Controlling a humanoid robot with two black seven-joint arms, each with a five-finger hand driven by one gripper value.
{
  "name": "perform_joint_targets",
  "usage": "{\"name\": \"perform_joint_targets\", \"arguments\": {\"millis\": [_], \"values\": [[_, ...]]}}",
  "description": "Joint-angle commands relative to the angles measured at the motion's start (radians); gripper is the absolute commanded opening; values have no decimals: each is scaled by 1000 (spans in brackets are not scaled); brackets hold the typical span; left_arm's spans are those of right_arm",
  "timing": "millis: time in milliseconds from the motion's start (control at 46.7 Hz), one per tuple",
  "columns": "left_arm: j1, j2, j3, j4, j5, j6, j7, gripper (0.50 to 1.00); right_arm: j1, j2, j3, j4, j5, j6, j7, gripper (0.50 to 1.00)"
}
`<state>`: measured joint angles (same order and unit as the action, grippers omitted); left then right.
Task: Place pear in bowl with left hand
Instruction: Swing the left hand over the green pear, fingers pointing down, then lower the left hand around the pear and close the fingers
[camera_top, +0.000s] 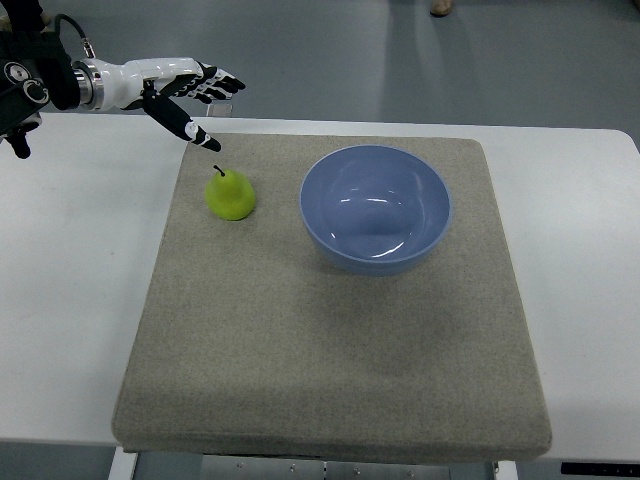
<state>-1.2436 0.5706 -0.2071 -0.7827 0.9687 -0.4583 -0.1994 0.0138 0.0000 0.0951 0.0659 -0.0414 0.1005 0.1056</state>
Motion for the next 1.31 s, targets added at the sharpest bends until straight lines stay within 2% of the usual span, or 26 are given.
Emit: {"name": "perform_joint_targets", "arguments": {"millis": [0,236,493,707,1286], "values": [[1,0,2,-27,71,0,0,947,0,0,0,0,0,1,-1,926],[-10,15,0,-115,209,-2,-5,943,0,0,0,0,0,1,0,926],[-20,20,2,-156,346,-8,-15,932,0,0,0,0,0,1,0,926],[-7,31,2,-187,518,-8,-75,902,0,0,0,0,0,1,0,926],[-2,6,52,-178,620,15,-87,911,0,0,0,0,0,1,0,926]]}}
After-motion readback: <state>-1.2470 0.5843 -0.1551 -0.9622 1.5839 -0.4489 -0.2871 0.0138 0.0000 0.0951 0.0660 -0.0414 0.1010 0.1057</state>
